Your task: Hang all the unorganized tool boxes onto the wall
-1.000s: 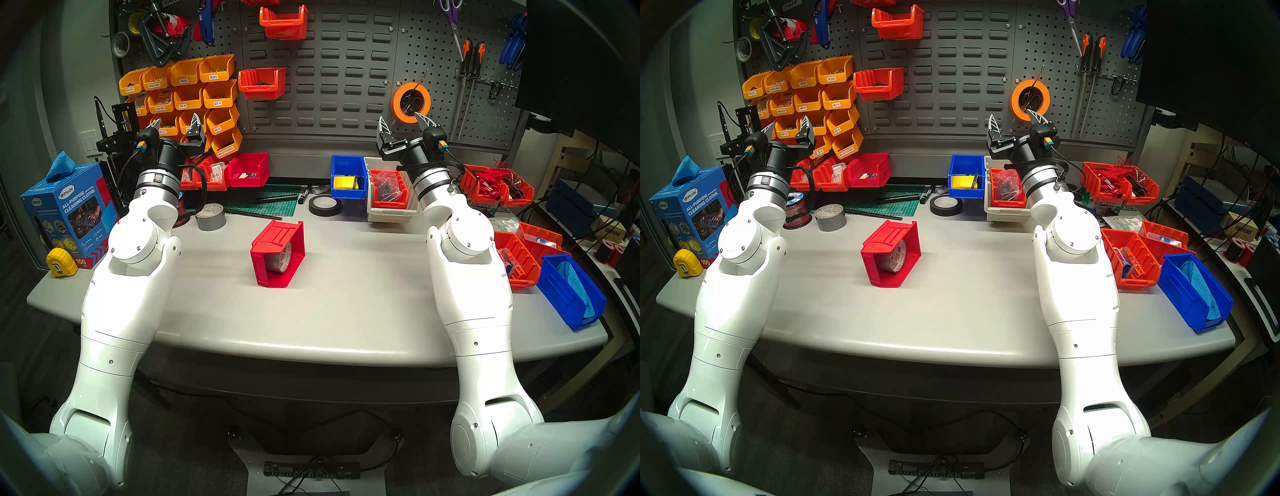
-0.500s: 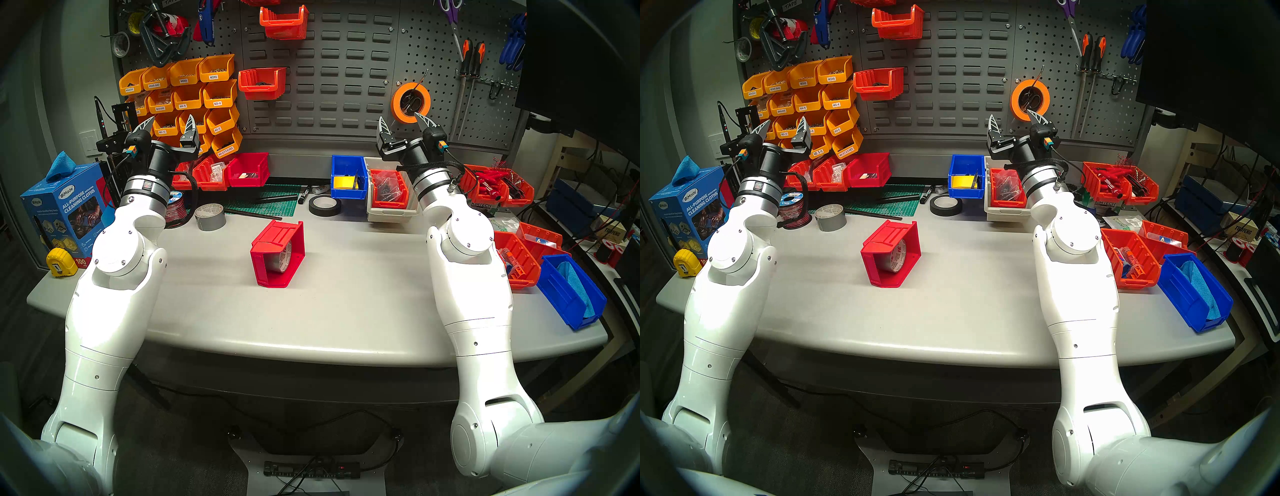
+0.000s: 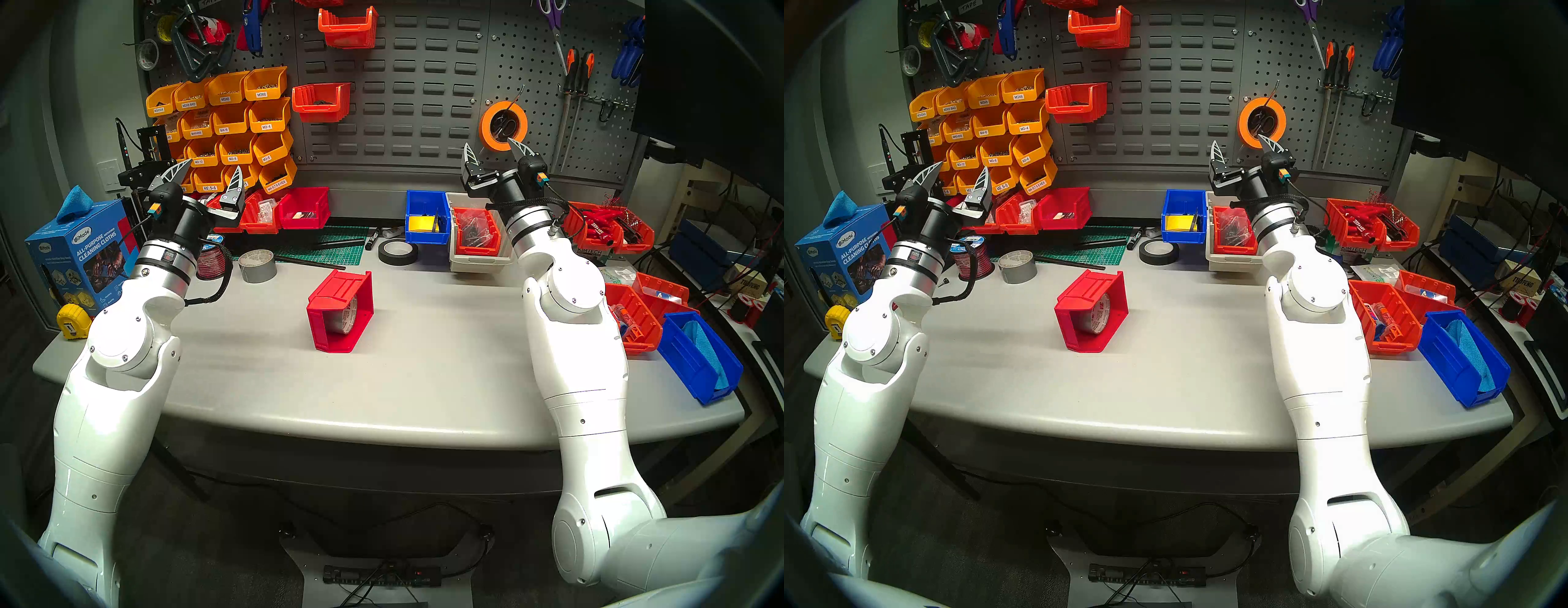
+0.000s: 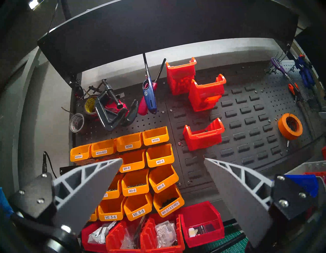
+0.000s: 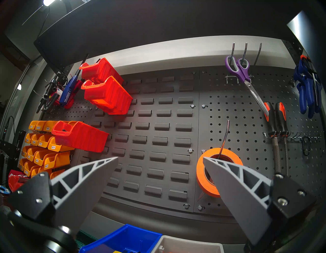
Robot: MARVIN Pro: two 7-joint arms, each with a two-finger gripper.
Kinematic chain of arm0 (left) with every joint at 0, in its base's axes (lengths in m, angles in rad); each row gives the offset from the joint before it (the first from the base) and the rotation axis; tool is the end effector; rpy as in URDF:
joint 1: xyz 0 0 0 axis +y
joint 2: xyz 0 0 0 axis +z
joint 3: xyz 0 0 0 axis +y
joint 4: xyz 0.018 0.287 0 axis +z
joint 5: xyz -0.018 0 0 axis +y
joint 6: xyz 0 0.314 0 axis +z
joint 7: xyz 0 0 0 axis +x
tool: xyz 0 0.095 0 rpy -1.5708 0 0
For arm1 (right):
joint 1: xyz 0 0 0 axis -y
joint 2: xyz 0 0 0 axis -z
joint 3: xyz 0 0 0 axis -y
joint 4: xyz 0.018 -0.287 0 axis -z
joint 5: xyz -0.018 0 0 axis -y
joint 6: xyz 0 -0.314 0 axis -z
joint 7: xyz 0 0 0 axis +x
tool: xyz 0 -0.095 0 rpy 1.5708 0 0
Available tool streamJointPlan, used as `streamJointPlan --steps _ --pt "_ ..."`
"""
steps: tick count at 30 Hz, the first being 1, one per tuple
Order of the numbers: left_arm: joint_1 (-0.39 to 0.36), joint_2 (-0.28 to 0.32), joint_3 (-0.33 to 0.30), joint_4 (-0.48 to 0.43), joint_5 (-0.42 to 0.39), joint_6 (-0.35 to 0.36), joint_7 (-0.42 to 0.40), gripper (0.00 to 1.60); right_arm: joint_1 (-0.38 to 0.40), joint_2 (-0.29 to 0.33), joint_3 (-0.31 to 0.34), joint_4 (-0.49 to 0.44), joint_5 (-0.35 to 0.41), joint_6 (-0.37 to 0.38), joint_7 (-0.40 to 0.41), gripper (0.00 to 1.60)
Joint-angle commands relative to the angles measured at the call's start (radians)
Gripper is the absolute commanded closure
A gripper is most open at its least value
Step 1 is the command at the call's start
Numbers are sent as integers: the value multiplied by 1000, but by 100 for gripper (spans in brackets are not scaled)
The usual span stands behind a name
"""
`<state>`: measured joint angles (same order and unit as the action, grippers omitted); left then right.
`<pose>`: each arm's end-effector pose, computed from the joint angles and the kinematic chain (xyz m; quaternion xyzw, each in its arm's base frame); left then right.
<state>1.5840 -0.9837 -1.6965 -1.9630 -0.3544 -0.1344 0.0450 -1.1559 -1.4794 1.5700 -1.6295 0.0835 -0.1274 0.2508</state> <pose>0.3926 0.1249 -0.0878 -0.4916 0.0976 -0.8627 0.0680 0.4952 -0.0017 -0.0753 -0.4628 -0.1153 -0.8771 0.0569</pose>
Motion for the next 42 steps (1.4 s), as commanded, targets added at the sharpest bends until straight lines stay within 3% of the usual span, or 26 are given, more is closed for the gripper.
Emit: streamJointPlan --steps 1,7,13,23,33,35,42 --pt "71 44 -59 -55 6 -29 -40 0 7 0 1 -12 0 -1 -1 0" --pt "144 86 -108 -89 48 -76 -98 0 7 0 1 -11 0 -1 -1 0" --pt "204 85 -148 -116 68 -108 -132 0 7 0 1 -12 0 -1 -1 0" --pt "279 93 -171 -116 185 -212 -164 0 7 0 1 -12 0 -1 -1 0" --pt "315 83 -182 -113 263 -263 -169 0 7 -1 1 -12 0 -1 -1 0" --pt "332 92 -188 -108 314 -302 -177 0 7 -1 1 -12 0 -1 -1 0" --pt "355 90 -197 -97 373 -360 -183 0 7 -1 1 -12 0 -1 -1 0"
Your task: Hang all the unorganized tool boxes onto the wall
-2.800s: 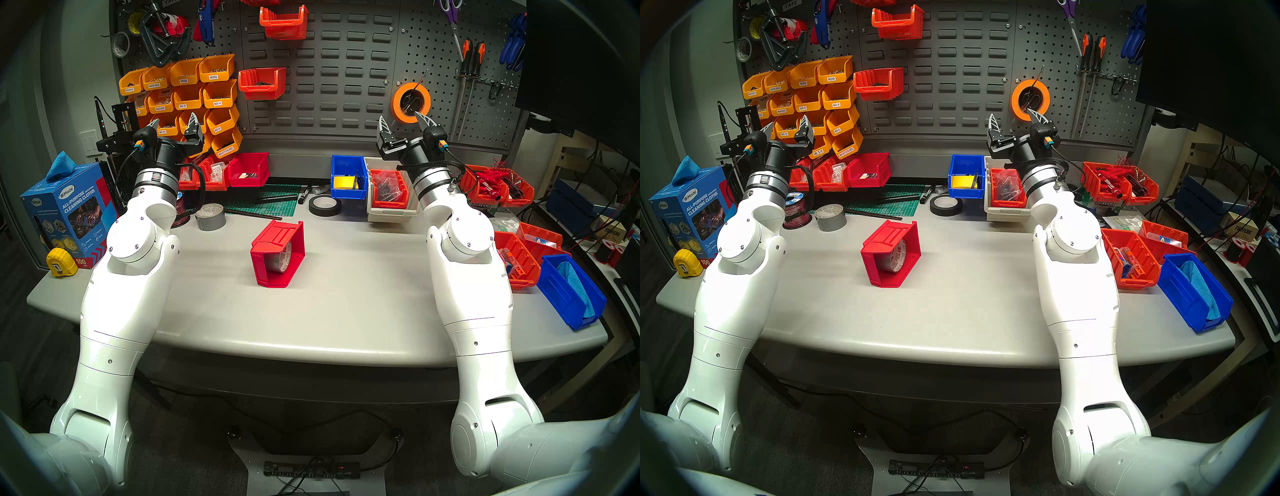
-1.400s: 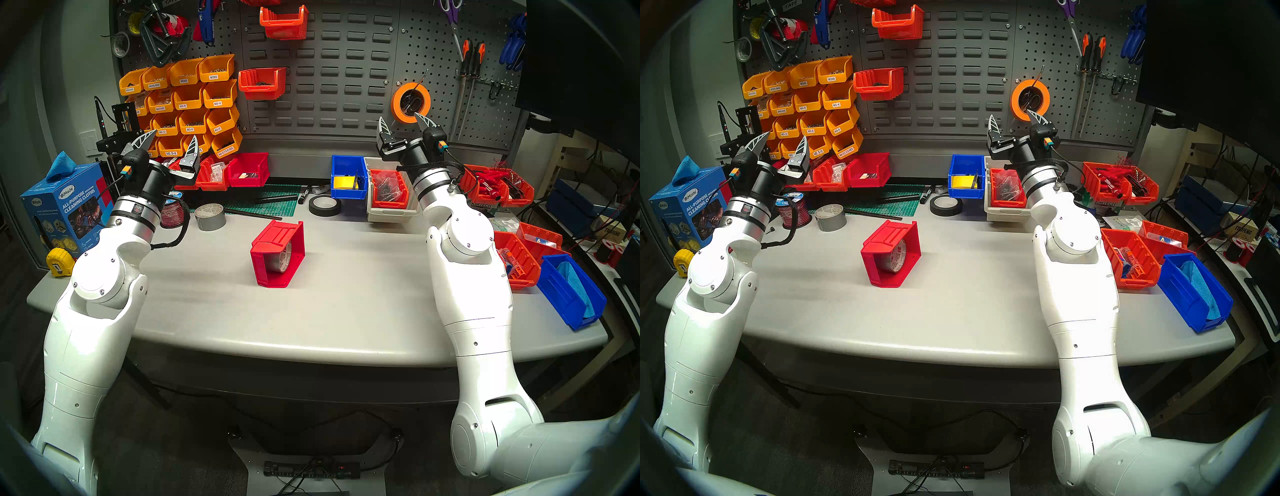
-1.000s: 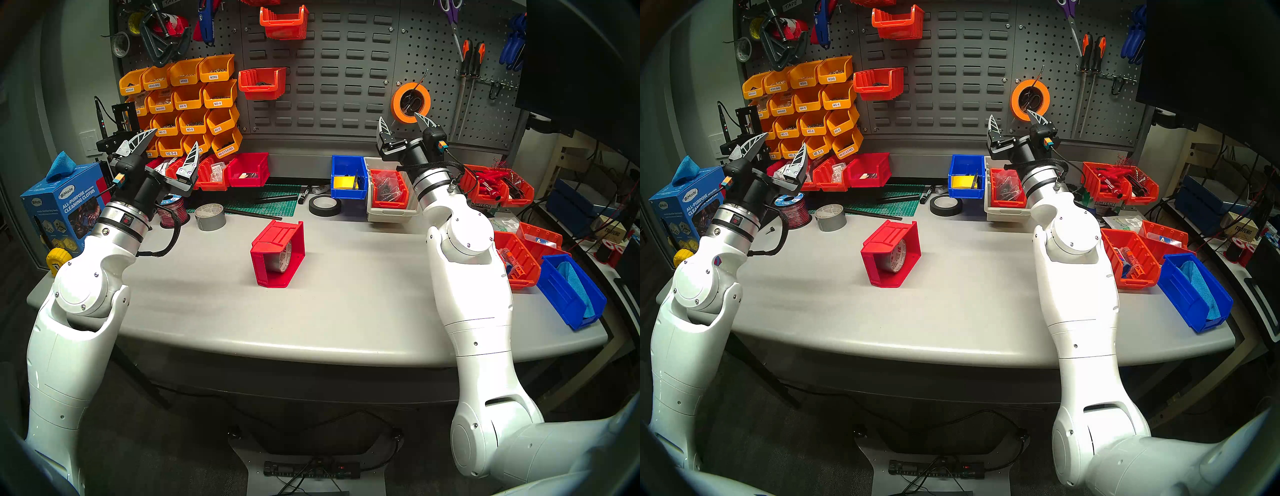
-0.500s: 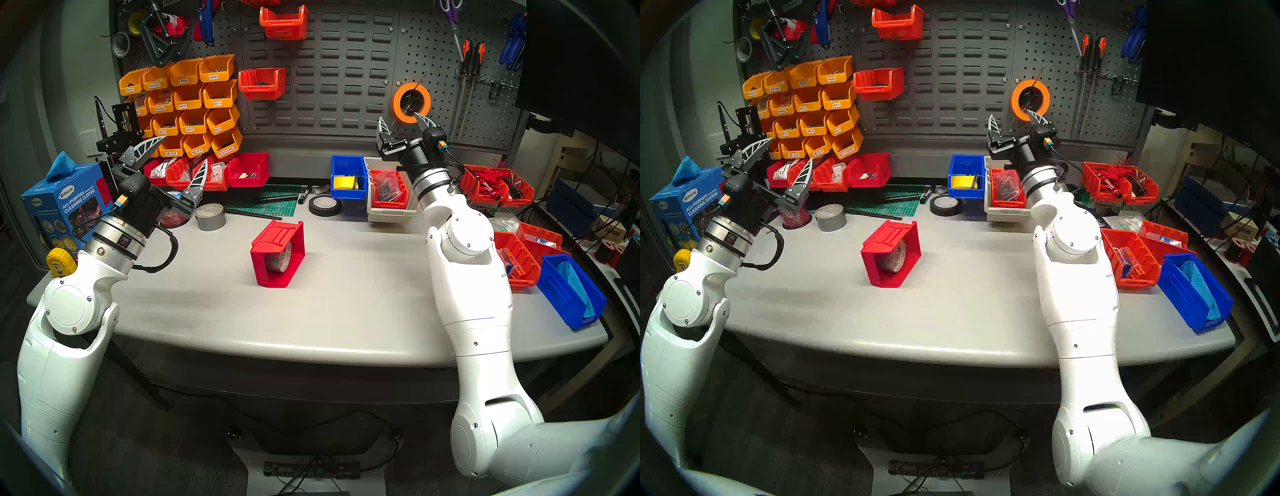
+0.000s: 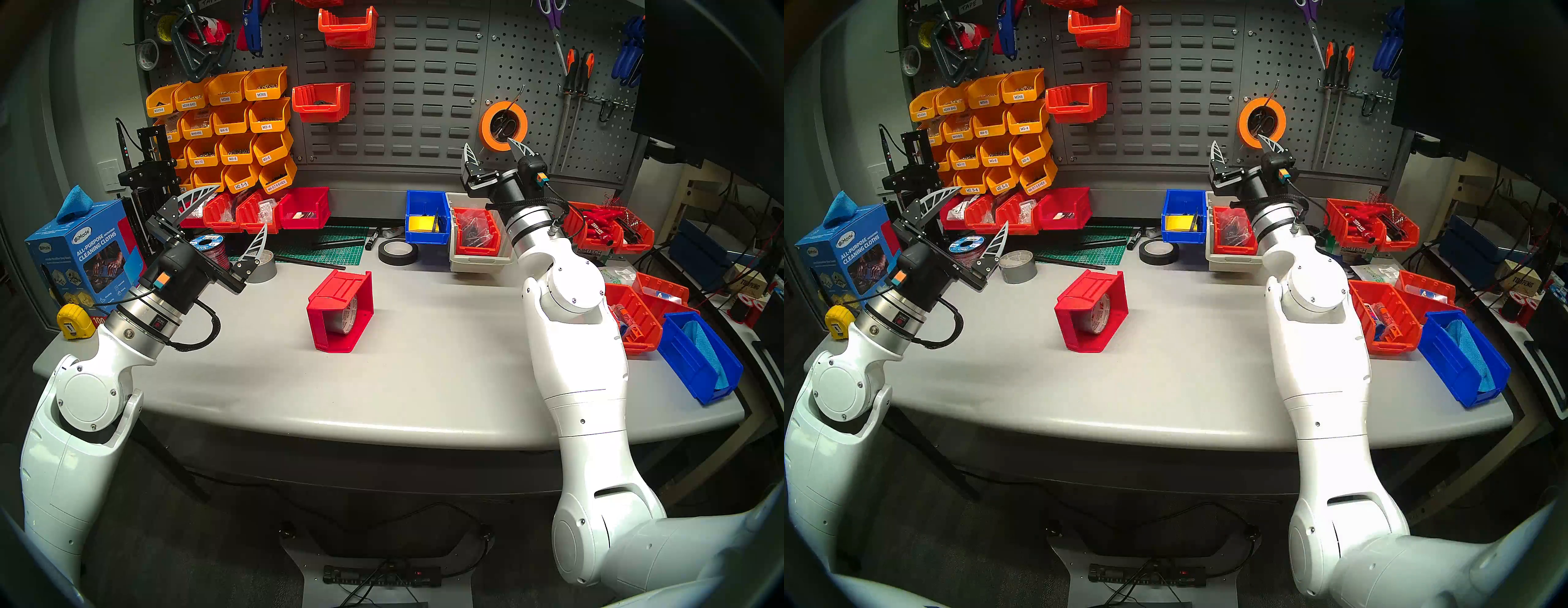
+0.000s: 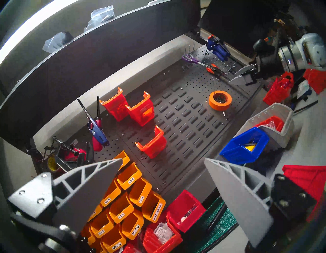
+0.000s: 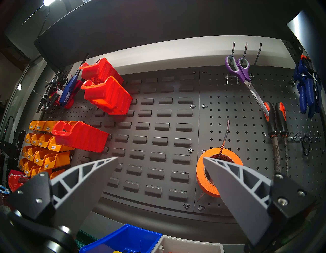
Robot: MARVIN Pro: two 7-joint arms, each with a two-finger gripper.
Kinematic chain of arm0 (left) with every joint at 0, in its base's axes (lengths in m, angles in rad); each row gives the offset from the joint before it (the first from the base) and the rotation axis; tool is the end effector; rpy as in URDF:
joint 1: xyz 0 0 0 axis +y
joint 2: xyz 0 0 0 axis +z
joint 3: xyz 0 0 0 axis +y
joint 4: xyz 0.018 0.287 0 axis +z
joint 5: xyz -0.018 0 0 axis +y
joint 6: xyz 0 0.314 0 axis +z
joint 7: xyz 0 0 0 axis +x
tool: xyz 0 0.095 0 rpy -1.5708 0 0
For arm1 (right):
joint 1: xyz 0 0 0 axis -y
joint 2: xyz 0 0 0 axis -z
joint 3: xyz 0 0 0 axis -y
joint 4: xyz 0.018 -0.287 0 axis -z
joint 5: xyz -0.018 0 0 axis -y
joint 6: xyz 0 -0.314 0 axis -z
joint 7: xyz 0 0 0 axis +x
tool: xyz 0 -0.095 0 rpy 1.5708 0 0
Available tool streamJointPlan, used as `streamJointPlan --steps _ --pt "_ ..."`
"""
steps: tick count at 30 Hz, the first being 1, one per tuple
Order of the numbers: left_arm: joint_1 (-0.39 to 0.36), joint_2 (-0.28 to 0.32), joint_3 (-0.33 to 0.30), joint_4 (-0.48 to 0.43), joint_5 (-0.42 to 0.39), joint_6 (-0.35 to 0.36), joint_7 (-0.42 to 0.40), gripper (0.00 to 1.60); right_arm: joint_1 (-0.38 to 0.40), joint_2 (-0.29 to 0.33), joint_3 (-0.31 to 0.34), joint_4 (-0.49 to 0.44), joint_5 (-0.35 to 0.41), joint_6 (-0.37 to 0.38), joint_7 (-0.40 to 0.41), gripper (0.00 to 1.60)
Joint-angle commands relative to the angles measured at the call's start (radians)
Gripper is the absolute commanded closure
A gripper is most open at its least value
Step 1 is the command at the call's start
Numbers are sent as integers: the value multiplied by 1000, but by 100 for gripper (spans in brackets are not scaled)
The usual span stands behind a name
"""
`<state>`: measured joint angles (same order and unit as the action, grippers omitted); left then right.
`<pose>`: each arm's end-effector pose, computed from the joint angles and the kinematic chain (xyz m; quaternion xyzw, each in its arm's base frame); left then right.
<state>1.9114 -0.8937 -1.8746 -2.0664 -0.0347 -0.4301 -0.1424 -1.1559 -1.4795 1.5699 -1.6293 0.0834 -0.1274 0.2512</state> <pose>0.3262 0.1236 -0.1163 -0.4120 0.3502 -0.8274 0.1515 0.4952 -0.0016 -0.0754 -0.4628 -0.1155 -0.8770 0.0571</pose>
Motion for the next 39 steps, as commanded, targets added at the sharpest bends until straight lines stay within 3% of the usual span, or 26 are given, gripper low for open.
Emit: streamJointPlan --steps 1,8,17,24,30,39 --pt "28 -1 -19 8 59 -71 5 0 7 0 1 -12 0 -1 -2 0" --pt "57 4 -40 -2 91 -127 -4 0 7 0 1 -12 0 -1 -2 0" --pt "188 38 -110 -37 88 -208 -88 0 7 0 1 -12 0 -1 -2 0" --pt "220 45 -132 -43 94 -239 -135 0 7 -1 1 -12 0 -1 -2 0" --pt "187 41 -88 -39 130 -220 -144 0 7 -1 1 -12 0 -1 -2 0" --pt "85 26 38 8 246 -218 -122 0 7 -1 1 -12 0 -1 -2 0"
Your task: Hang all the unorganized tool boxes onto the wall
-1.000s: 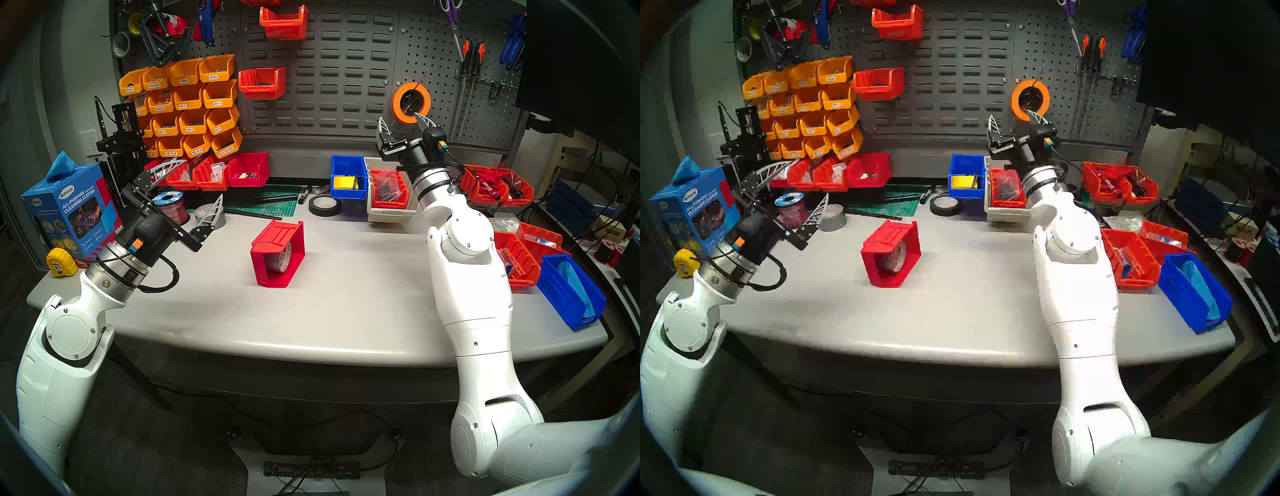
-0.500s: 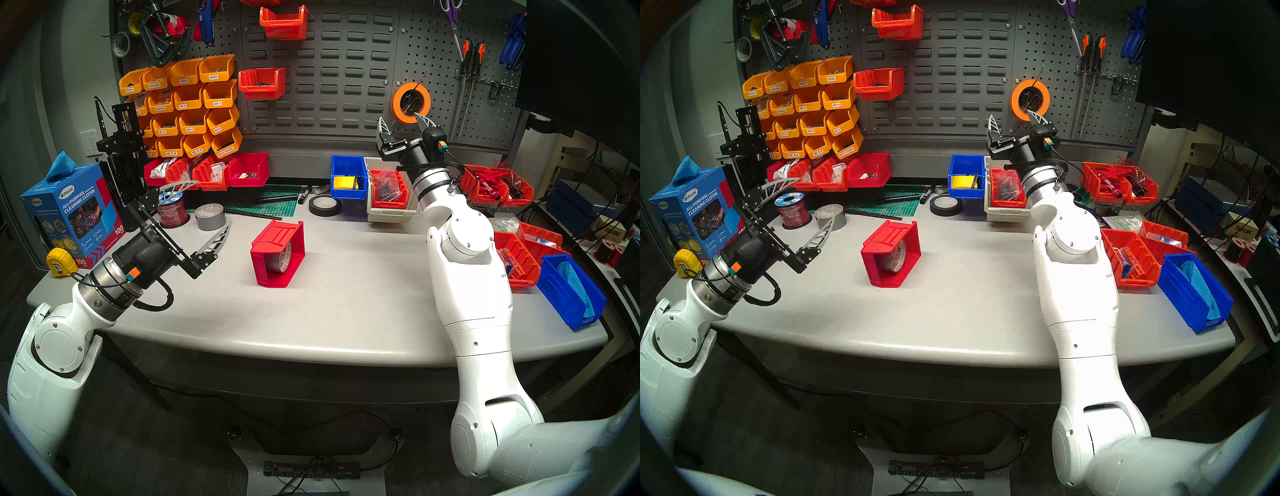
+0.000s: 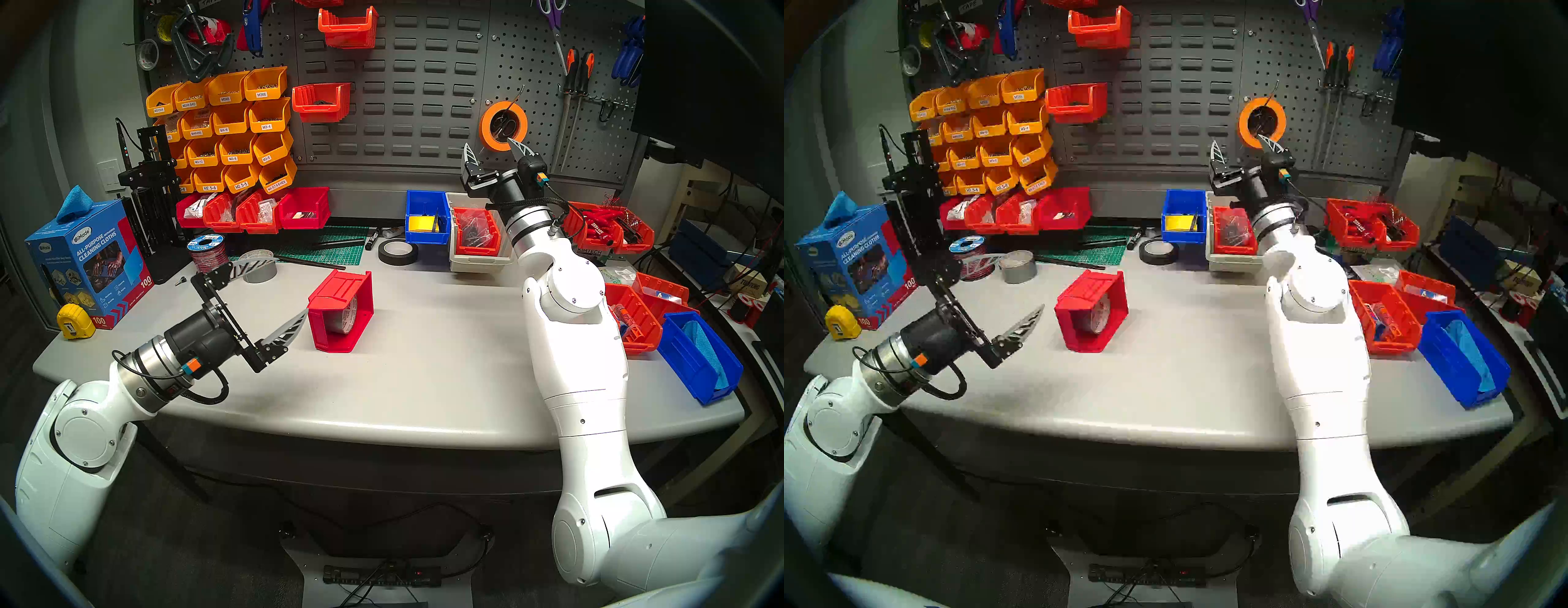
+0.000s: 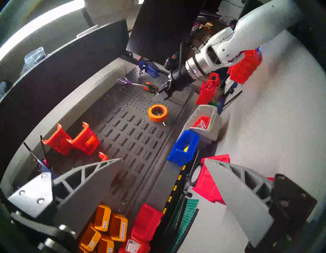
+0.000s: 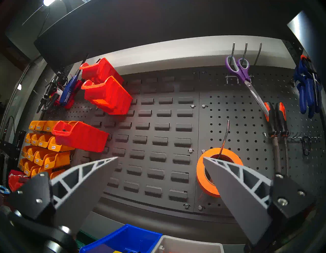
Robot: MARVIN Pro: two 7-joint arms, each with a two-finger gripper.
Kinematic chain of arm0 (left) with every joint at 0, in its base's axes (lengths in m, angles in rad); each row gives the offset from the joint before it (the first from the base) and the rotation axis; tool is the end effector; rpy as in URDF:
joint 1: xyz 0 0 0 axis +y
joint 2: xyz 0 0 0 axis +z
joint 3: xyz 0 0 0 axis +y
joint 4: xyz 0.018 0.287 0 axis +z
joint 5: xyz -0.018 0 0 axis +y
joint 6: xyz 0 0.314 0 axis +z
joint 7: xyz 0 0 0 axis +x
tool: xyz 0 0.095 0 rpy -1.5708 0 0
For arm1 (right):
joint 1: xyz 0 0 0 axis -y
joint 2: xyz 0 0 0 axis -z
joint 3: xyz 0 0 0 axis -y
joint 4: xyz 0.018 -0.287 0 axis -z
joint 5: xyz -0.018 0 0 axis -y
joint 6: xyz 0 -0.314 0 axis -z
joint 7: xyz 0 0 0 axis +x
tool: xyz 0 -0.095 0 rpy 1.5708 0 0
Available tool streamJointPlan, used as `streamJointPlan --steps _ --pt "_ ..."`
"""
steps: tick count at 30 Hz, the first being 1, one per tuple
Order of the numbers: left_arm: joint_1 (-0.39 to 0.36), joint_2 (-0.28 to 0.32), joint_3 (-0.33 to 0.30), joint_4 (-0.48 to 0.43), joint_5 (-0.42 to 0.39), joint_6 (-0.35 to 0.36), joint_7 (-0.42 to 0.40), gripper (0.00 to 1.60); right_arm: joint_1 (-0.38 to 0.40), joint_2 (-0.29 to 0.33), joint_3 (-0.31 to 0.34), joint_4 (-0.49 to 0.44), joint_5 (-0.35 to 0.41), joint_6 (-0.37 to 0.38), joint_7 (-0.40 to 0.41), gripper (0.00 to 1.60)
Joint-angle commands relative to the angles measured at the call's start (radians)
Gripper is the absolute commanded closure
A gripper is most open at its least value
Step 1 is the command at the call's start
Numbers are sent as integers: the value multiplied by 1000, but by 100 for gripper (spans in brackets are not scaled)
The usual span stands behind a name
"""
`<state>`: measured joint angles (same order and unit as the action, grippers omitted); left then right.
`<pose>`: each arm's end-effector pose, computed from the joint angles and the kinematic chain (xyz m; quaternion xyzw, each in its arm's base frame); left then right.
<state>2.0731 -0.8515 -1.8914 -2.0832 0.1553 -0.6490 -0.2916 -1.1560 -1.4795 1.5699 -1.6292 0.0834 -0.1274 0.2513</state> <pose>0.2899 0.1009 -0.1639 -0.3605 0.5308 -0.7579 0.1177 0.4952 -0.0016 -0.0755 -0.4629 -0.1156 -0.8770 0.0571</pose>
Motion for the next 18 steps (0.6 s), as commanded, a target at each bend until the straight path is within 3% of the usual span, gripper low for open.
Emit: streamJointPlan --steps 1,9,18 --pt "-86 -20 63 30 71 -2 33 0 7 0 1 -12 0 -1 -2 0" --pt "-131 -26 99 46 98 15 45 0 7 0 1 -12 0 -1 -2 0" --pt "-153 -8 106 67 173 -27 45 0 7 0 1 -12 0 -1 -2 0"
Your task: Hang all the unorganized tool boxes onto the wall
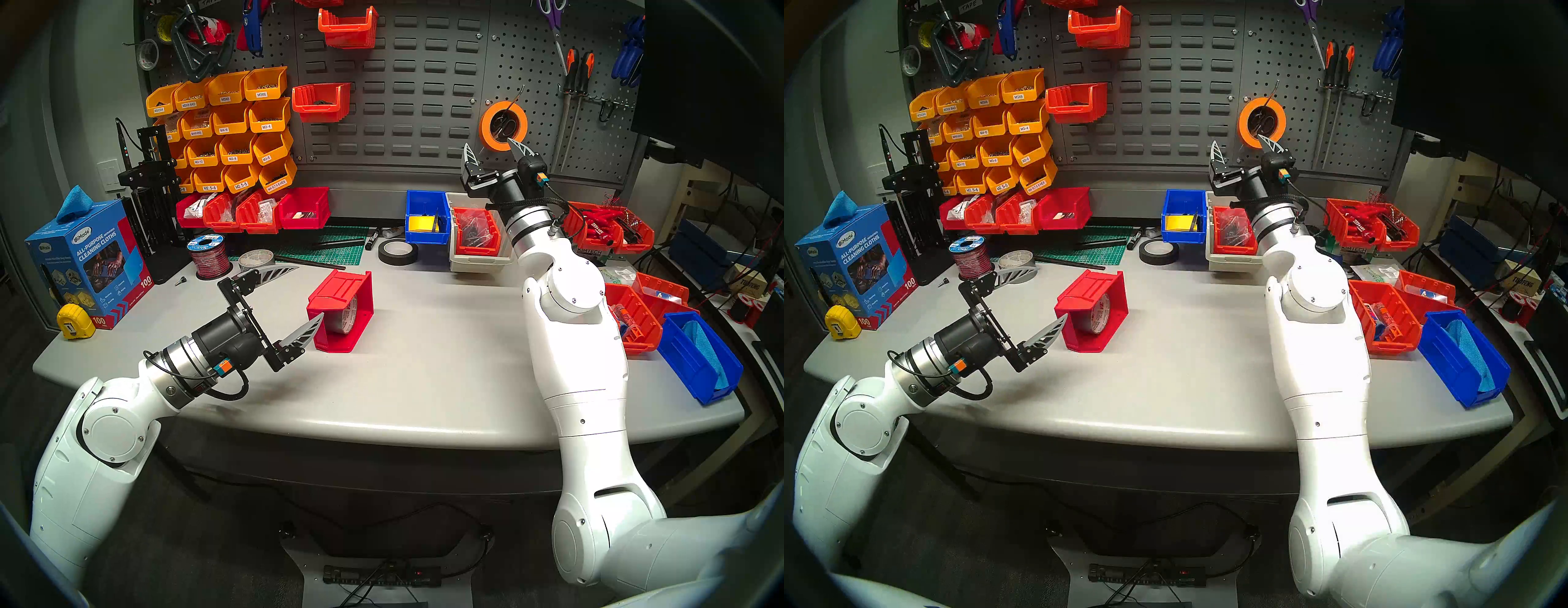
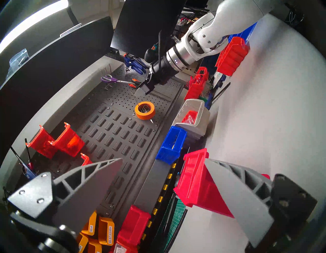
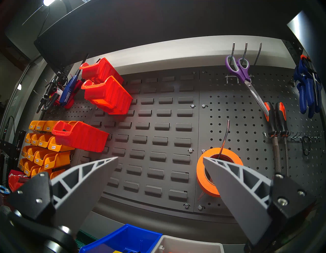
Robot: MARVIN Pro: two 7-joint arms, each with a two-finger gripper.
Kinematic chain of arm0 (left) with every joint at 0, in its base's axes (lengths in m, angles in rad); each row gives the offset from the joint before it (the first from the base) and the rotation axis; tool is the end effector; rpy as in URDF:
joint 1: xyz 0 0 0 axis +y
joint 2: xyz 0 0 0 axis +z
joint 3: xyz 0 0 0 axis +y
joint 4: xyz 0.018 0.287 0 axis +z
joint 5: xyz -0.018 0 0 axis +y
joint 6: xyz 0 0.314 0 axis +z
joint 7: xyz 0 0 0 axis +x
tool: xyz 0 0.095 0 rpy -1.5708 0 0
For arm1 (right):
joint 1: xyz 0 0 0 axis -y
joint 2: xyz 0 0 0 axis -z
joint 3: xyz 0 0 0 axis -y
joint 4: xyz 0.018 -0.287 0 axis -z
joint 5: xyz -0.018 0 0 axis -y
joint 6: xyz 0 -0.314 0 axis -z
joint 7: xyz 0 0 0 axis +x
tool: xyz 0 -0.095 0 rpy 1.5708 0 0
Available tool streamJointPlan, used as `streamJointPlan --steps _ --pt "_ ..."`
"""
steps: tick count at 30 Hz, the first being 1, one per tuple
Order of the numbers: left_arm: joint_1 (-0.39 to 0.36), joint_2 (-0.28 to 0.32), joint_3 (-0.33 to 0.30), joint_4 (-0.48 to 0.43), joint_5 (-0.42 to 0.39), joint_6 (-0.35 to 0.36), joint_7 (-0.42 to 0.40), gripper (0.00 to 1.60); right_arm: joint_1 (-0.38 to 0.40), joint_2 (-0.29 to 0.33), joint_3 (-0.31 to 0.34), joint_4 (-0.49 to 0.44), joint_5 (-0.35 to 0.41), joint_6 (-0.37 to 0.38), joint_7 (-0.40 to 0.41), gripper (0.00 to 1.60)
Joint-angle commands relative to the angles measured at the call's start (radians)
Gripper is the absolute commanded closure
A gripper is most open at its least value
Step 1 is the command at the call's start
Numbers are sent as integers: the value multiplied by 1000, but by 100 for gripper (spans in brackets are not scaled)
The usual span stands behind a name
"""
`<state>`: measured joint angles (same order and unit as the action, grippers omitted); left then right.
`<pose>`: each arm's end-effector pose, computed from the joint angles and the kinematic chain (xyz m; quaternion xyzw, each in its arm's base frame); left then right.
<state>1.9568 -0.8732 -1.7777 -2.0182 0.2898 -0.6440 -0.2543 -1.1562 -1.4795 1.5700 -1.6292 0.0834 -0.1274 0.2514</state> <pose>0.3108 0.0873 -0.1797 -0.3474 0.5473 -0.7489 0.1372 0.4952 -0.0016 -0.0756 -0.4630 -0.1156 -0.8769 0.0571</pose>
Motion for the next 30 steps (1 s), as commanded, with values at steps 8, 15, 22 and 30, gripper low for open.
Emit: streamJointPlan --steps 8,15,22,30 --pt "-44 20 -4 14 70 -52 7 0 7 0 1 -12 0 -1 -2 0" --pt "-66 42 7 9 116 -42 -12 0 7 0 1 -12 0 -1 -2 0" --pt "-83 56 20 13 125 -12 -40 0 7 0 1 -12 0 -1 -2 0" --pt "-114 55 39 1 111 41 -70 0 7 0 1 -12 0 -1 -2 0"
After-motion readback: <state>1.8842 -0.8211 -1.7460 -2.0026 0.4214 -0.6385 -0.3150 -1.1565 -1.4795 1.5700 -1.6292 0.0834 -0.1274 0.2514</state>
